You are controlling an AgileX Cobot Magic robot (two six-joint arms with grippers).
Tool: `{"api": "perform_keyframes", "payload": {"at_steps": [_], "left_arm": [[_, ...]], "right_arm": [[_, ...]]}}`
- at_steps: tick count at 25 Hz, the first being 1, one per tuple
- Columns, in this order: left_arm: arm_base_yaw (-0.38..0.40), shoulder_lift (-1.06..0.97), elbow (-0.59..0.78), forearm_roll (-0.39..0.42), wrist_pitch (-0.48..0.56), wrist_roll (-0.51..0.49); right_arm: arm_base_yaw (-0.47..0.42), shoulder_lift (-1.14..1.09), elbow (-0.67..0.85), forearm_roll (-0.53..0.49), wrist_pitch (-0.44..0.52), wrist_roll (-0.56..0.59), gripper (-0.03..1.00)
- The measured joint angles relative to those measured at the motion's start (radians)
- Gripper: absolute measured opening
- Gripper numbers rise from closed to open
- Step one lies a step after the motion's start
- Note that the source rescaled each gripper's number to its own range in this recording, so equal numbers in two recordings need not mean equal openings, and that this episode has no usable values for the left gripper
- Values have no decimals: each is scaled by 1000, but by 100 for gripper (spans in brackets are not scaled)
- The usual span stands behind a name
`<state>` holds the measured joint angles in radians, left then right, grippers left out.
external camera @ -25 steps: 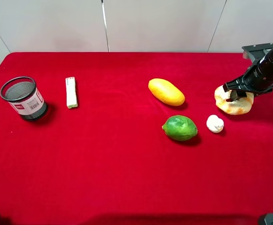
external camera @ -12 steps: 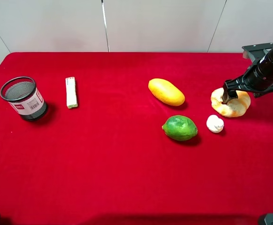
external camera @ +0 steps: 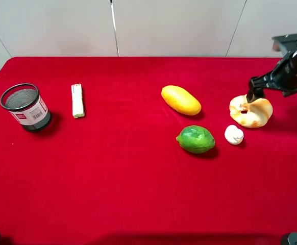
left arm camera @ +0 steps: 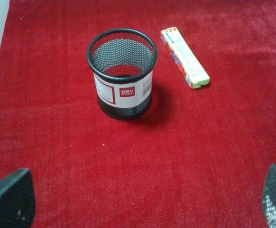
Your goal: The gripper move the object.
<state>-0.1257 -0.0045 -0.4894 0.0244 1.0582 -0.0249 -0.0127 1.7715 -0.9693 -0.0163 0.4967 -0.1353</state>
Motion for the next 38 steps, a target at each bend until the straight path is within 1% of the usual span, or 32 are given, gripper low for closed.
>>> {"api": "perform_keyframes", "payload": {"at_steps": [5,11,22,25,38], "left_arm": [[0,0,0,0,0,0],[0,0,0,0,0,0],[0,0,0,0,0,0],[0,0,0,0,0,0],[0,0,0,0,0,0]], "right_arm": [[0,-93,0,16,74,0,100],[0,-197,0,63,177,0,100],[0,-358,1,157,324,0,100],[0,-397,1,181,383,0,100],[0,-494,1,191,669,0,100]]}}
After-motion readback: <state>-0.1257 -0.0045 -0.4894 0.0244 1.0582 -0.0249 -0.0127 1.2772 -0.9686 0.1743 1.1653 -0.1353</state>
